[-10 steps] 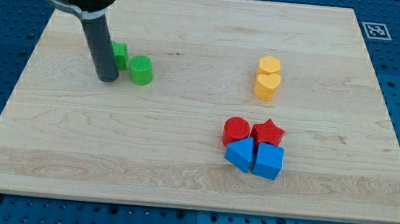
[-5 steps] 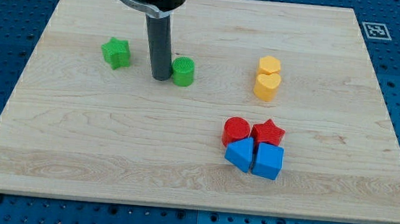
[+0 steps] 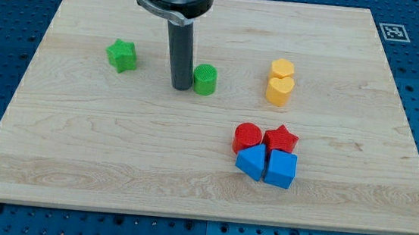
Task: Slide the green circle to the left of the yellow blocks
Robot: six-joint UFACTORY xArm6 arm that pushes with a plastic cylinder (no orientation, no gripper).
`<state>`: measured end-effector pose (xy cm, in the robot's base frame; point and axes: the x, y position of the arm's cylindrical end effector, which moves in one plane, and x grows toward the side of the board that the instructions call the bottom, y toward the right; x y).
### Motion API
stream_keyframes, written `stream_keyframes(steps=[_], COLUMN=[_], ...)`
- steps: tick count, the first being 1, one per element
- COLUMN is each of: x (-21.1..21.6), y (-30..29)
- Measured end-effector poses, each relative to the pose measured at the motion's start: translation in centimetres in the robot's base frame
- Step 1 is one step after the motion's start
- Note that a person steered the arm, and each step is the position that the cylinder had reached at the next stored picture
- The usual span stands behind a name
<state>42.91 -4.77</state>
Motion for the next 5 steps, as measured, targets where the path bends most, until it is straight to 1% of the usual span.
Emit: stream_keyframes(steps=[1, 2, 4, 5], x=[0.0, 0.0, -0.2, -0.5], y=[3.1, 4.4, 4.9, 4.0])
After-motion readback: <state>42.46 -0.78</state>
